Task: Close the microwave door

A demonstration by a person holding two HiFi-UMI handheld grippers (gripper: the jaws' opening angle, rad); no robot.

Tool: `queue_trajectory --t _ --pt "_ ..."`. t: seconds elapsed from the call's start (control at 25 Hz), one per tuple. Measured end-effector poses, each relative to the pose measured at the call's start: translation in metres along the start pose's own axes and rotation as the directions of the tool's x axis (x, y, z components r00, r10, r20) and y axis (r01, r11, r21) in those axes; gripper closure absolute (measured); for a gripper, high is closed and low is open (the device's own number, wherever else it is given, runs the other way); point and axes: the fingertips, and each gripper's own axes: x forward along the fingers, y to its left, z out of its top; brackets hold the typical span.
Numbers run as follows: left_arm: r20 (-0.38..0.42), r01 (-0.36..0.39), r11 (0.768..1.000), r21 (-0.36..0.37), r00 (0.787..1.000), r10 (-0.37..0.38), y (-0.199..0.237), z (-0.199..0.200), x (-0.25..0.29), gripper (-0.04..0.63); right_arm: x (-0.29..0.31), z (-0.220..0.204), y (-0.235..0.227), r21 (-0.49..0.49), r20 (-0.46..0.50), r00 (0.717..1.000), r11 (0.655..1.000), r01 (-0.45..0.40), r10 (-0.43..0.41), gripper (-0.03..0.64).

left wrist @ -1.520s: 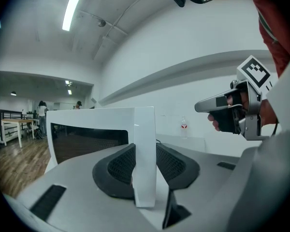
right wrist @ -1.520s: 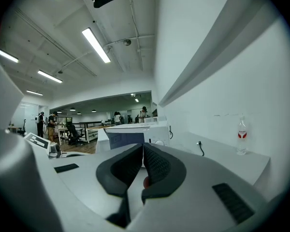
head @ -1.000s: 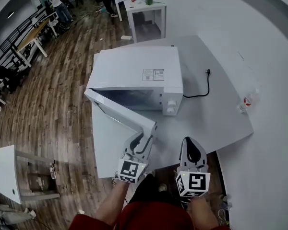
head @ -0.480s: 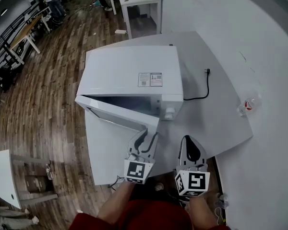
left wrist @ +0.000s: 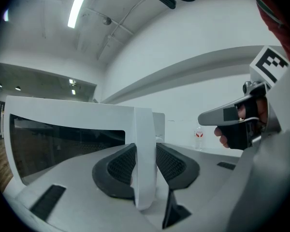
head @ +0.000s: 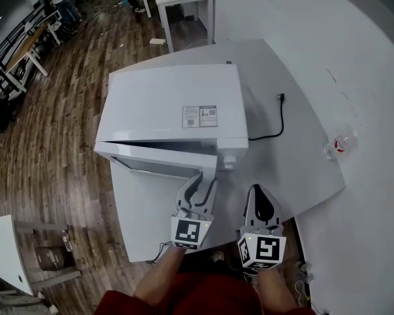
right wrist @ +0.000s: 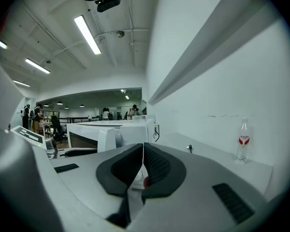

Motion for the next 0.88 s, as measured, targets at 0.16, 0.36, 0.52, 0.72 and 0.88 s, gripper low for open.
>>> queue_trajectory --t 0.16,0.36,0.52,0.72,0.88 --pt "0.009 0.010 1.000 -0.001 1.000 -0.010 0.004 0.002 0.011 0.453 0.013 -0.001 -0.001 0.001 -0.011 1.000 1.000 0.005 -0.005 0.588" --pt "0.003 0.034 0.999 -0.008 0.999 -0.034 0.009 0.002 0.022 0.453 0.024 -0.001 -0.001 0.004 -0.014 1.000 1.000 0.011 -0.011 0.588" --pt "0.020 0.049 0.999 -0.005 0.999 -0.049 0.009 0.005 0.025 0.453 0.032 -0.002 -0.003 0.007 -0.016 1.000 1.000 0.019 -0.019 0.588" --pt "0.018 0.050 0.999 0.006 0.999 -0.050 0.013 0.003 0.032 0.453 0.042 0.000 0.000 0.006 -0.012 1.000 1.000 0.020 -0.020 0.588" --pt "0.024 0.053 0.999 0.007 0.998 -0.053 0.015 0.004 0.034 0.453 0.045 -0.001 -0.001 0.009 -0.014 1.000 1.000 0.025 -0.025 0.588"
